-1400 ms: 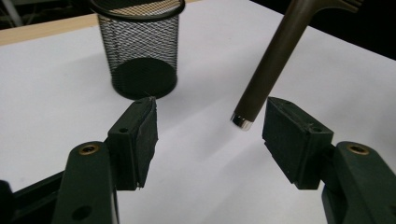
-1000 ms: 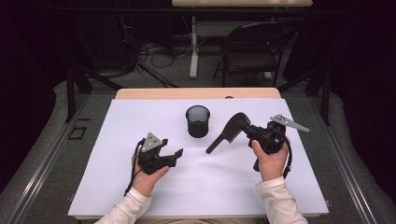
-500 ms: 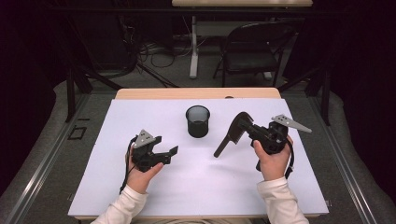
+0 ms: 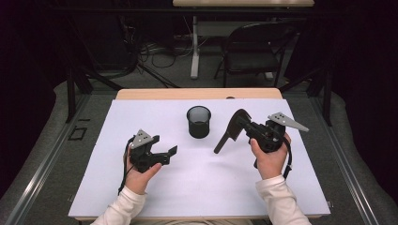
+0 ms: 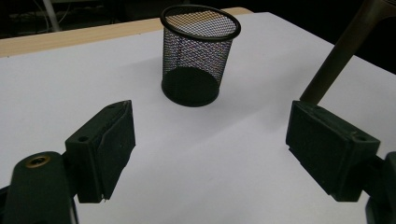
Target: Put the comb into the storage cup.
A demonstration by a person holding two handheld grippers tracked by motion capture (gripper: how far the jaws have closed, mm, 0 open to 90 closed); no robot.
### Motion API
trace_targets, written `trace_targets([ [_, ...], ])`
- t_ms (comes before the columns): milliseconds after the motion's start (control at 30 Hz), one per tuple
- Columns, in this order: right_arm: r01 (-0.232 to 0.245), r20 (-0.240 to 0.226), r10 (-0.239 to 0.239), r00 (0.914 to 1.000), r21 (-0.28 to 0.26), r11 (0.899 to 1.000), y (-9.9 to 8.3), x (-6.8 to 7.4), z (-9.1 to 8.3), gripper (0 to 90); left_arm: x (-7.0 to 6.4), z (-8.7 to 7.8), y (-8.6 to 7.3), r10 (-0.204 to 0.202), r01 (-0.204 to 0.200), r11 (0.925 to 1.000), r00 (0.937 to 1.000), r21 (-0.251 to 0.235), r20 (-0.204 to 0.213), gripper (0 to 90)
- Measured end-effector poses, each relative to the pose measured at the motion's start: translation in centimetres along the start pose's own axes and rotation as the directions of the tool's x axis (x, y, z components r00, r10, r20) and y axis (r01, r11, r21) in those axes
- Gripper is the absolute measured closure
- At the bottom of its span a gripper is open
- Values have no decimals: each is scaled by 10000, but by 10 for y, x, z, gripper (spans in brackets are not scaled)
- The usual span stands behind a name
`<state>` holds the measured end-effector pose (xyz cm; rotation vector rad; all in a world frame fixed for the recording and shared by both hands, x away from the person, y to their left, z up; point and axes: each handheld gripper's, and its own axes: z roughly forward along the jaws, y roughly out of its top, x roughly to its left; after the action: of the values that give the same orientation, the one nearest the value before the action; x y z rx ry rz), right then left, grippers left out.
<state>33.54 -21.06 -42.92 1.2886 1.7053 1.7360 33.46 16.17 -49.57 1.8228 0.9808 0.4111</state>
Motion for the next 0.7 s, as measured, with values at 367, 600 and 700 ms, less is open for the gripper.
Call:
trace_targets([
  [367, 459, 343, -473, 9983, 418, 9981, 20, 1, 20, 872, 4, -6, 1, 15, -15, 9999, 10000, -161, -12, 160],
  [600, 749, 599, -780, 9952, 525, 9958, 41, 3, 34, 872, 7, -11, 1, -12, 11, 9997, 10000, -248, -41, 160],
  [700, 851, 702, -891, 9935, 584, 9947, 50, 5, 40, 872, 8, -12, 1, -11, 10, 9996, 10000, -290, -35, 160],
])
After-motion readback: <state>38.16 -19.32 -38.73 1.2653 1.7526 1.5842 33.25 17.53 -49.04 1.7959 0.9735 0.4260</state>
